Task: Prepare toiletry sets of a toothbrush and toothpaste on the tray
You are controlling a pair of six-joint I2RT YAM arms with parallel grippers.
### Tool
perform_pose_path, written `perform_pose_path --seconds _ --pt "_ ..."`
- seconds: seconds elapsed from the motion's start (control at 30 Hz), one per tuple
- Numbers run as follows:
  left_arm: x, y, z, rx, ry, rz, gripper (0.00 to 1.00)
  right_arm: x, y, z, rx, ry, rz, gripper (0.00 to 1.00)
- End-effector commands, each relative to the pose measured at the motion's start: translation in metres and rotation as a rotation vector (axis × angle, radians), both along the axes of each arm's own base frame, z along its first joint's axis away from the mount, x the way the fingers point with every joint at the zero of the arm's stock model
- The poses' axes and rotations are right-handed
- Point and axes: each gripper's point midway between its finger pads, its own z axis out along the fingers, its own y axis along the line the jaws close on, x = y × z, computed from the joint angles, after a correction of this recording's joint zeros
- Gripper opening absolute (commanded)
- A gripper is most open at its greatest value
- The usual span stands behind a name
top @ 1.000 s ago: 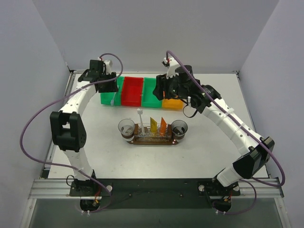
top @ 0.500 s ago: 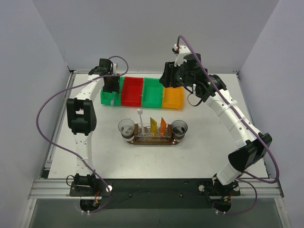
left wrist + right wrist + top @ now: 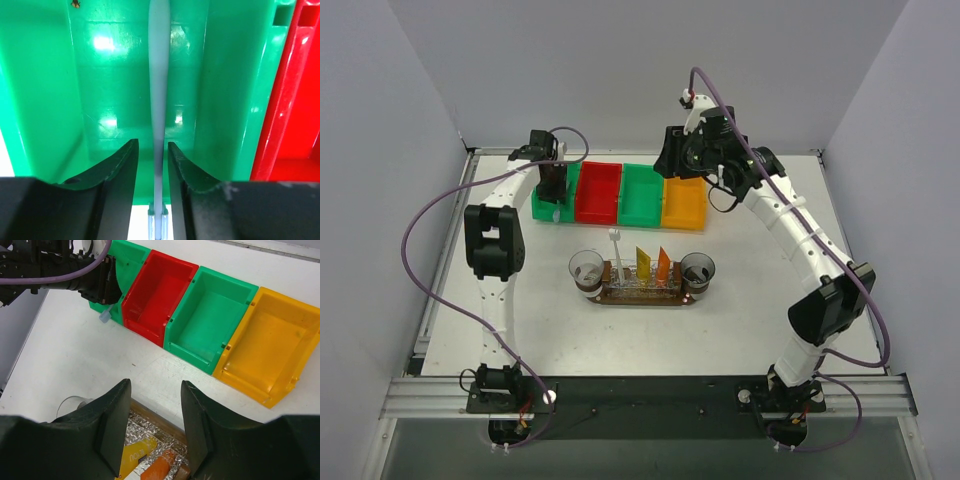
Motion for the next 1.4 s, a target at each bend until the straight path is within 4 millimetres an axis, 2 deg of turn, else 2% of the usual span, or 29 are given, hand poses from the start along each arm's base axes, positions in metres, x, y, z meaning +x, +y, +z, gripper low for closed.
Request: perform_pose_path --seconds 0.0,0.27,0.37,0.5,0.53,0.73,0.97,1.03,1.07,1.13,1.17,1.23,1.27,1.3,1.33,1.37 --pt "0.007 0.004 0.012 -0.007 -0.03 0.004 0.37 0.006 0.006 0.022 0.051 -0.033 0.012 0.4" --pt "0.007 0.007 0.01 -0.033 -0.022 0.013 0.26 0.011 0.009 0.015 0.045 -0.02 0.019 0.4" --pt "0.008 0.008 0.016 -0.046 -0.031 0.016 0.17 0.012 0.009 0.015 0.046 -0.018 0.018 0.4" --pt "0.012 0.006 0.032 -0.063 -0.067 0.014 0.06 0.012 0.01 0.015 0.046 -0.018 0.02 0.4" --pt "0.013 0.005 0.037 -0.068 -0.075 0.013 0.0 0.012 0.01 0.015 0.046 -0.02 0.021 0.4" --pt "0.014 0.001 0.069 -0.121 -0.131 0.018 0.0 0.011 0.008 0.018 0.042 -0.028 0.023 0.4" --pt "0.005 -0.015 0.117 -0.224 -0.201 -0.001 0.0 0.006 0.006 0.028 0.04 -0.054 0.033 0.46" --pt "0.001 -0.018 0.125 -0.243 -0.208 0.003 0.0 0.004 0.006 0.032 0.044 -0.063 0.038 0.47" --pt "0.0 -0.018 0.137 -0.249 -0.229 0.002 0.0 0.003 0.006 0.032 0.044 -0.063 0.04 0.48" --pt "-0.006 -0.02 0.143 -0.27 -0.231 0.011 0.0 0.001 0.008 0.035 0.052 -0.07 0.05 0.49" --pt "-0.009 -0.022 0.156 -0.282 -0.259 0.008 0.0 0.0 0.008 0.035 0.052 -0.07 0.053 0.5" --pt "-0.018 -0.024 0.159 -0.305 -0.258 0.025 0.0 -0.005 0.013 0.037 0.062 -0.071 0.072 0.5" --pt "-0.021 -0.025 0.178 -0.319 -0.306 0.026 0.0 -0.007 0.015 0.038 0.069 -0.073 0.079 0.51" --pt "-0.028 -0.024 0.172 -0.327 -0.292 0.042 0.0 -0.008 0.018 0.038 0.077 -0.071 0.086 0.51" --pt "-0.032 -0.027 0.179 -0.359 -0.3 0.073 0.0 -0.012 0.023 0.037 0.082 -0.07 0.101 0.51" --pt "-0.036 -0.028 0.201 -0.388 -0.359 0.083 0.0 -0.015 0.027 0.037 0.092 -0.065 0.119 0.51"
